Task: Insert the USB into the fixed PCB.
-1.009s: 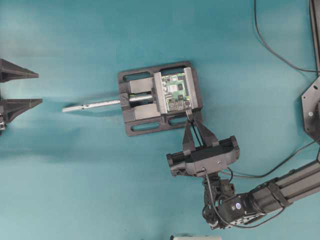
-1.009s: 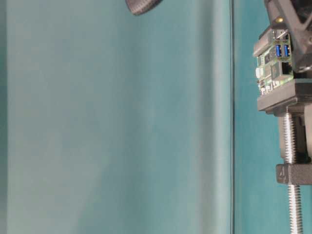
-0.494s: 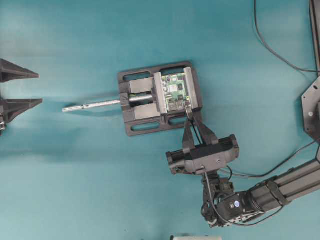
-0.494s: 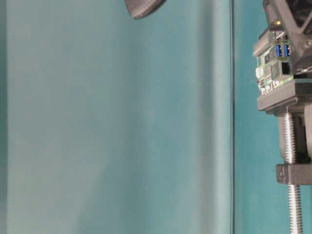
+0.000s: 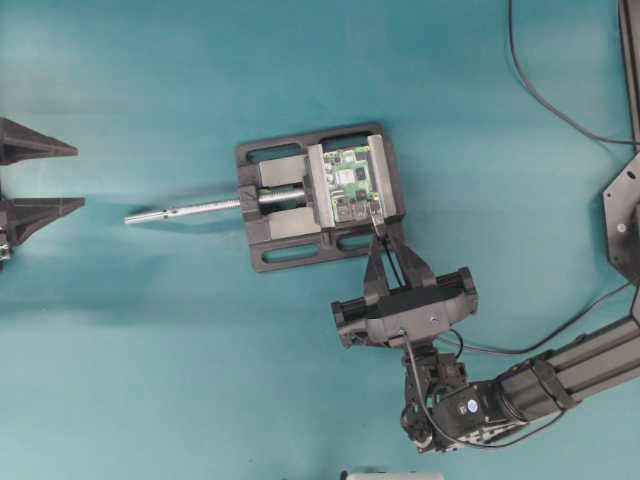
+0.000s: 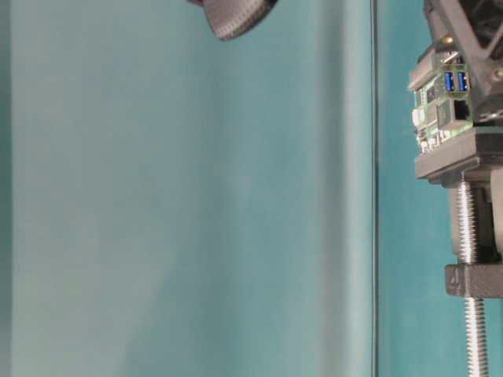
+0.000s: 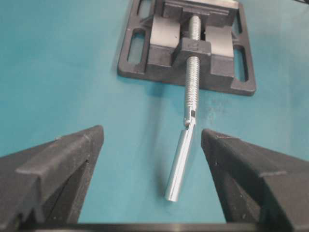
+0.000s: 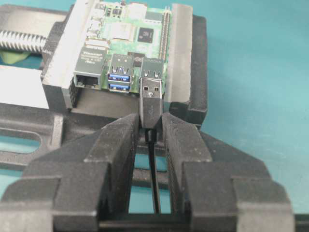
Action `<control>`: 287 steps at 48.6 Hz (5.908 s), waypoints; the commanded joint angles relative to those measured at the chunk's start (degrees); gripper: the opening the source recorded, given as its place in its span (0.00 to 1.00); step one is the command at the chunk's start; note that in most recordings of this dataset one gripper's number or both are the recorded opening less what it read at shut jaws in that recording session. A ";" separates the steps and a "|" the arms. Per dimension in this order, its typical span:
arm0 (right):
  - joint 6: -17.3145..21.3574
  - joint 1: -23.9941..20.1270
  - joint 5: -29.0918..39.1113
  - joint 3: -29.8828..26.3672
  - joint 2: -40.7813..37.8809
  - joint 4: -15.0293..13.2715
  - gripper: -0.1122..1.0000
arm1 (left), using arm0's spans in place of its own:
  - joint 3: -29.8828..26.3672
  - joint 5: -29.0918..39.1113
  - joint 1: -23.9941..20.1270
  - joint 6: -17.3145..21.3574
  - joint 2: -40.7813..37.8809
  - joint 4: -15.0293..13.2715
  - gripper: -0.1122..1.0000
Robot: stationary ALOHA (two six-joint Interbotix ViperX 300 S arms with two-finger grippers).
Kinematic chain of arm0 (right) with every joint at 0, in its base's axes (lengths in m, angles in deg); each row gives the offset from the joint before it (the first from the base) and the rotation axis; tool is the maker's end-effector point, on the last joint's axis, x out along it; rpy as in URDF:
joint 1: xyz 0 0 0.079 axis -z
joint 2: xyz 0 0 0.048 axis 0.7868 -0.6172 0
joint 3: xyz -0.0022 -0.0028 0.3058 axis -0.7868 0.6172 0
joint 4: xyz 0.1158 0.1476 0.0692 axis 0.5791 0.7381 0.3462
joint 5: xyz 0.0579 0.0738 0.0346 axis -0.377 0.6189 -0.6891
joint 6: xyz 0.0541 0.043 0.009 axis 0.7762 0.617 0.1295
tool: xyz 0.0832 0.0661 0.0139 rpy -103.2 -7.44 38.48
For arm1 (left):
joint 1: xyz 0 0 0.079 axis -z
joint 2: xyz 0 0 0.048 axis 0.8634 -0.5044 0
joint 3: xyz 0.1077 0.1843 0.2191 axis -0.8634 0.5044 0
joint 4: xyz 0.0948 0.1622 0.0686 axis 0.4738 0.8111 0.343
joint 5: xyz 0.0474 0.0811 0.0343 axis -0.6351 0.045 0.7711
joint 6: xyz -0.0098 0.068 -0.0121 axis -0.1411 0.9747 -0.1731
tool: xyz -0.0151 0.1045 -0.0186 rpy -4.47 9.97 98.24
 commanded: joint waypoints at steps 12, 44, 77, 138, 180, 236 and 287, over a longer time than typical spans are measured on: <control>-0.97 1.23 -0.18 -1.41 2.46 -0.62 0.29 | -0.70 -0.53 -0.09 -0.62 -0.79 0.18 0.99; -4.04 2.20 0.62 -2.02 2.46 -0.62 0.29 | -0.70 -0.53 -0.09 -0.62 -0.79 0.18 0.99; -4.57 3.08 0.18 -2.55 2.55 -1.05 0.29 | -0.70 -0.53 -0.09 -0.62 -0.79 0.18 0.99; -7.03 4.39 0.88 1.67 5.36 -1.14 0.29 | -0.70 -0.53 -0.09 -0.62 -0.79 0.18 0.99; -7.91 6.24 1.67 0.09 4.22 -2.37 0.29 | -0.70 -0.53 -0.09 -0.62 -0.79 0.18 0.99; -7.03 7.65 1.41 -0.44 2.99 -2.37 0.29 | -0.70 -0.53 -0.09 -0.62 -0.79 0.18 0.99; -6.24 4.04 0.70 -2.90 2.99 -1.93 0.29 | -0.70 -0.53 -0.09 -0.62 -0.79 0.18 0.99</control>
